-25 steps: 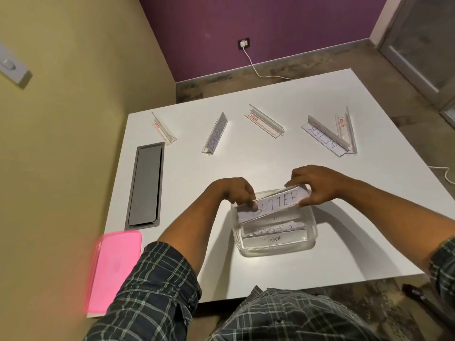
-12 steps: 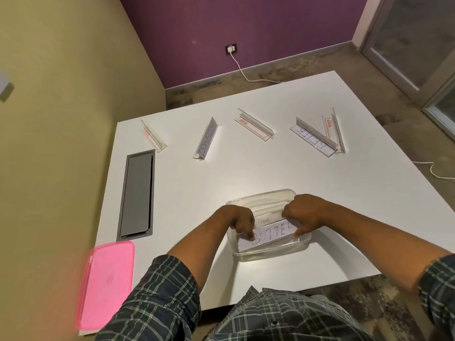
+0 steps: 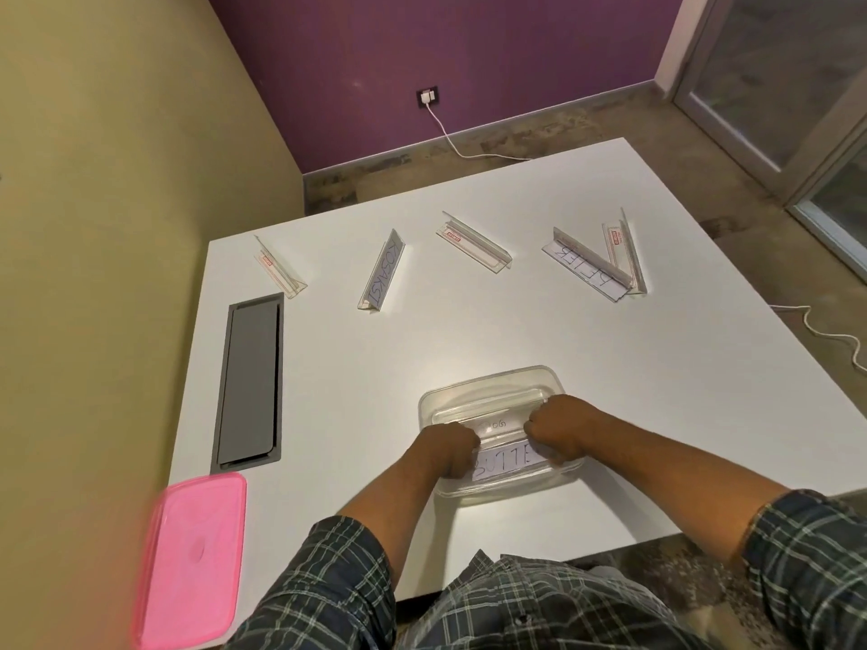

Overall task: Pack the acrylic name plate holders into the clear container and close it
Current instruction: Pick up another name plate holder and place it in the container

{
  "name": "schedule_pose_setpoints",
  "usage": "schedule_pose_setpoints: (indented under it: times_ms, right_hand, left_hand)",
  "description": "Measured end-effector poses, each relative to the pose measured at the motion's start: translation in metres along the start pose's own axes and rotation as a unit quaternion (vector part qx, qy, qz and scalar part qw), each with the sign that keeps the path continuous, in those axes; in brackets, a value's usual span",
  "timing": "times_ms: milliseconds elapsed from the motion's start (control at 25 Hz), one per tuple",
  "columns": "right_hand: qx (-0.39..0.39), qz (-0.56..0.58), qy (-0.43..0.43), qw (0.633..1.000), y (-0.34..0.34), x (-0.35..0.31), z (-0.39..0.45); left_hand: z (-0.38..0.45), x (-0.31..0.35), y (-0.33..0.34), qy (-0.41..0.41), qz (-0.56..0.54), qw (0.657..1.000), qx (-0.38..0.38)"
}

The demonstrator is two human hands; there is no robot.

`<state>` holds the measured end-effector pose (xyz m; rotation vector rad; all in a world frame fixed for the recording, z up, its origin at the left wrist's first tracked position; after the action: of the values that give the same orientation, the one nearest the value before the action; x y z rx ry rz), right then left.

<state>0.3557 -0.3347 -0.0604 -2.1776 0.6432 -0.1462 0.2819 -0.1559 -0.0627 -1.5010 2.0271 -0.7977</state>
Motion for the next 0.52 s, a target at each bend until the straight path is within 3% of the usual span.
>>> schedule_pose_setpoints:
  times_ms: [280,520]
  right_hand:
    - [-0.034,0.028,-0.003,0.999,0.007,0.001,0.005]
    - [0.025,-0.029,-0.058,0.998,0.004,-0.001,0.009]
  left_hand:
    - [0.002,0.001,0.007,0.011,0.044,0.998,0.051]
    - [-0.003,0.002,-0.004,0.015,0.056,0.996,0.073]
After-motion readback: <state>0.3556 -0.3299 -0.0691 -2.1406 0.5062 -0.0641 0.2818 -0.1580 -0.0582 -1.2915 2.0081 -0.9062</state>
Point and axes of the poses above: each hand's wrist, its own z-axis towards the middle knuckle, its own y-axis out of the palm, x = y × z, the point moved 3 cm from there along z, towards the middle knuckle, and after that the axes turned 14 degrees about z, right-handed, at the moved point
